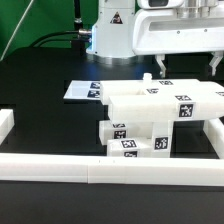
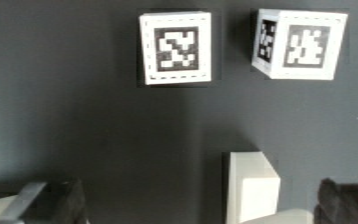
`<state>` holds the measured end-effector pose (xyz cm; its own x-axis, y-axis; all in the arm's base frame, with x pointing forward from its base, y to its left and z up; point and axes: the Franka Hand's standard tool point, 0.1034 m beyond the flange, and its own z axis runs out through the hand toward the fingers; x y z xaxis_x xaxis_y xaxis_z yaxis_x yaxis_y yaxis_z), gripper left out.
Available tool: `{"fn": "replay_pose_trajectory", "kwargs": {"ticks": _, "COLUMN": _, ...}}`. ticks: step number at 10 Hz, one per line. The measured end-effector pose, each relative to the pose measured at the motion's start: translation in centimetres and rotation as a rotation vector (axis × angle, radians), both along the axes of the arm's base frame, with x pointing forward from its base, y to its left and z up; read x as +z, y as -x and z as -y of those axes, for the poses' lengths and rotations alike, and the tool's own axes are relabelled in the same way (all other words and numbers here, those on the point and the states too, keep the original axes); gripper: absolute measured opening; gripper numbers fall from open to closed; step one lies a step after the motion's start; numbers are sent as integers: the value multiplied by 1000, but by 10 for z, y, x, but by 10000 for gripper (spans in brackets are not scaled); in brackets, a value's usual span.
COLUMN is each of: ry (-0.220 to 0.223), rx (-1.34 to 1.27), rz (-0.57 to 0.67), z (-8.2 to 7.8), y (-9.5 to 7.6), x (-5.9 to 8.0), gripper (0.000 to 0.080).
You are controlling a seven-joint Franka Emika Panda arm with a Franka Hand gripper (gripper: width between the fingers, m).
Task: Assemble chair
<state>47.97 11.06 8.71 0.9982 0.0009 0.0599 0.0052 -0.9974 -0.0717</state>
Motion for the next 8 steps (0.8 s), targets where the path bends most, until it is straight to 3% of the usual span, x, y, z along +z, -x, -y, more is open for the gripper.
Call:
{"fn": "replay_pose_trajectory", "kwargs": {"ticks": 1, "ry": -2, "rx": -32, "rz": 0, "z": -2, "y": 1, "x": 0, "gripper": 648}}
{"fn": "replay_pose_trajectory", "kwargs": {"ticks": 4, "ry": -9, "rx": -135, "rz": 1, "z": -60, "y": 28, "x": -19, "gripper": 648}}
{"fn": "replay_pose_trajectory", "kwargs": {"ticks": 5, "ry": -5, "rx": -129, "rz": 8, "z": -72, "y": 33, "x": -27, "gripper": 648}}
{"fn": "replay_pose_trajectory", "kwargs": {"ticks": 8, "ry": 0, "rx": -121, "rz": 8, "z": -74, "y": 33, "x": -31, "gripper": 648}}
